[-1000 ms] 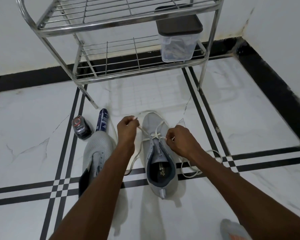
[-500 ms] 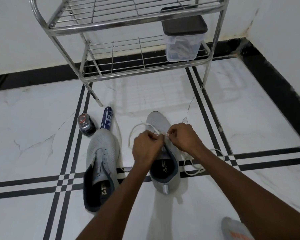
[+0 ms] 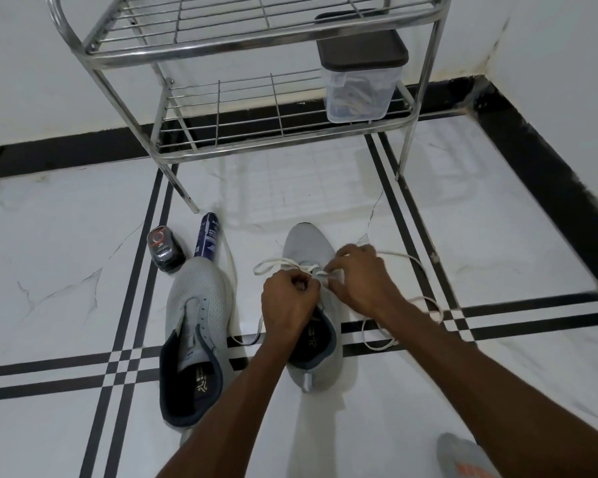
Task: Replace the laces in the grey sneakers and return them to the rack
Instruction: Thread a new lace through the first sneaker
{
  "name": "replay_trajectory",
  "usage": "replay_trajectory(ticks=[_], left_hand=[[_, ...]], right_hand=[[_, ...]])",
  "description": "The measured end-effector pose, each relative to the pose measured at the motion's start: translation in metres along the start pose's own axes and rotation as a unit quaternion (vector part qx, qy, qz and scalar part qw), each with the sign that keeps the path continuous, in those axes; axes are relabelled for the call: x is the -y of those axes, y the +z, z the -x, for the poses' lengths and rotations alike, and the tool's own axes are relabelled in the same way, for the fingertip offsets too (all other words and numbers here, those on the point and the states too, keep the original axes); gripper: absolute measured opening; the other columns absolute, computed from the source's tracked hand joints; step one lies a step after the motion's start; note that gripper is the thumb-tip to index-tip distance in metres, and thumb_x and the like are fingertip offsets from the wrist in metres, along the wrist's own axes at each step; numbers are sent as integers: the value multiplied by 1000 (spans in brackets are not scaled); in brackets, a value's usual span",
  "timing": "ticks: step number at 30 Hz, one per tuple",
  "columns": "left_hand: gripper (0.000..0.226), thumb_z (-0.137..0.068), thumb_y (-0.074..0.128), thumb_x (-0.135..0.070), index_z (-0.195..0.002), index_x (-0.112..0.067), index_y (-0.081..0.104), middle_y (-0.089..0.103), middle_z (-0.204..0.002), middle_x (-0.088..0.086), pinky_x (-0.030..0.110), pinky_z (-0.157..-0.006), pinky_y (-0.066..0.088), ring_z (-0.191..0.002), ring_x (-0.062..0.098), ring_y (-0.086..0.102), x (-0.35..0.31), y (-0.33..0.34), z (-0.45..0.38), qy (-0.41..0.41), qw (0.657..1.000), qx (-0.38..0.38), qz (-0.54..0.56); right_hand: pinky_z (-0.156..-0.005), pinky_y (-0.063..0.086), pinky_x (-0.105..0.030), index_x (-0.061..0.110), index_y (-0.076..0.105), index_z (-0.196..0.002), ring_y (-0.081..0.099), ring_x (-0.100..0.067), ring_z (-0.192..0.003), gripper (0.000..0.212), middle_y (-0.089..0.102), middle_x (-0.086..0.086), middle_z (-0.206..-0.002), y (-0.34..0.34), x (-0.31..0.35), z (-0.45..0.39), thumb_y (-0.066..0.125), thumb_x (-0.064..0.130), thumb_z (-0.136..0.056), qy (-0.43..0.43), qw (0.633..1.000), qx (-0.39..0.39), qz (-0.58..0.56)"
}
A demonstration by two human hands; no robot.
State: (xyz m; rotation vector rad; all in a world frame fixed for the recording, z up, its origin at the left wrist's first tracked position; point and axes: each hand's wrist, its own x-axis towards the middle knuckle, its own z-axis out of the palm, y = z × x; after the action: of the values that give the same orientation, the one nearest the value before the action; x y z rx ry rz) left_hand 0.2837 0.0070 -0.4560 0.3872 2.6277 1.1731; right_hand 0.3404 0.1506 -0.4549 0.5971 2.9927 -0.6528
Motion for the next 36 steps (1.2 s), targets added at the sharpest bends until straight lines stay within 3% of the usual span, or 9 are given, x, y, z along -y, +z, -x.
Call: replay_trajectory(ticks=[3, 7, 11, 15, 23, 28, 31, 34, 36], left_hand=[[13, -85, 70, -25, -83, -18, 80, 71, -71, -8, 24, -66, 49, -69, 6, 65, 2, 1, 1, 4, 1000, -8, 7], [13, -86, 68, -21, -78, -15, 78, 68, -65, -6, 19, -58, 42, -64, 8, 62, 4, 0, 3, -20, 999, -28, 20], [14, -85, 68, -21, -77, -15, 78, 68, -64, -4, 21, -59, 44, -63, 9, 63, 6, 1, 3, -15, 999, -28, 23], [14, -86, 69, -21, -81, -15, 80, 71, -68, -5, 13, -59, 43, -65, 7, 64, 6, 2, 3, 4, 1000, -19, 24], [14, -86, 68, -26, -79, -18, 77, 69, -69, -7, 28, -68, 52, -68, 8, 64, 11, 3, 2, 1, 1000, -12, 26], [26, -85, 72, -36, -106, -24, 65, 61, -101, -9, 25, -71, 48, -85, 6, 58, -2, -5, 0, 61, 997, -39, -19], [53, -83, 81, -33, -130, -25, 58, 54, -127, -12, 14, -82, 46, -101, -3, 54, -19, -14, -20, 167, 981, 92, 40], [25, -89, 79, -29, -111, -20, 73, 72, -105, -9, 20, -64, 46, -64, -4, 57, -31, -22, -42, 176, 959, 210, 77], [6, -92, 75, -26, -93, -20, 77, 75, -89, -9, 28, -68, 50, -65, -2, 62, -24, -22, -57, 121, 979, 134, 94]], right_hand=[[-87, 48, -42, 14, 78, -102, 56, -27, -104, 26, 63, -7, -109, 4, 2, -5, 53, 22, -98, -25, 996, -50, 68], [-88, 47, -41, 2, 73, -100, 56, -33, -105, 20, 60, -17, -115, -25, -45, -12, 58, 12, -92, 187, 952, -242, -30], [-111, 34, -48, 19, 44, -151, 30, -36, -141, 64, 35, -8, -158, -25, -27, -8, 68, 31, -93, 87, 994, -58, 3], [-98, 35, -42, 25, 71, -120, 42, -29, -127, 27, 55, -1, -137, 5, 9, -5, 56, 26, -98, -6, 1000, 13, 24], [-92, 42, -39, 21, 76, -105, 63, -25, -104, 20, 69, 1, -107, -4, -28, 2, 61, 22, -92, 104, 988, 53, 106], [-72, 57, -29, 21, 69, -102, 72, -8, -73, 10, 75, 1, -80, -30, -9, -6, 65, 27, -94, 89, 972, 54, -212], [-59, 49, -27, 18, 64, -100, 60, -5, -56, 17, 73, 0, -71, -53, -4, -8, 65, 34, -96, 77, 948, 74, -301], [-61, 45, -27, 13, 64, -98, 55, -11, -60, 21, 68, 2, -66, -68, -6, -11, 67, 34, -96, 97, 914, 81, -385], [-62, 45, -29, 13, 64, -96, 55, -12, -62, 22, 68, 2, -67, -73, -14, -13, 67, 35, -95, 121, 908, 69, -396]])
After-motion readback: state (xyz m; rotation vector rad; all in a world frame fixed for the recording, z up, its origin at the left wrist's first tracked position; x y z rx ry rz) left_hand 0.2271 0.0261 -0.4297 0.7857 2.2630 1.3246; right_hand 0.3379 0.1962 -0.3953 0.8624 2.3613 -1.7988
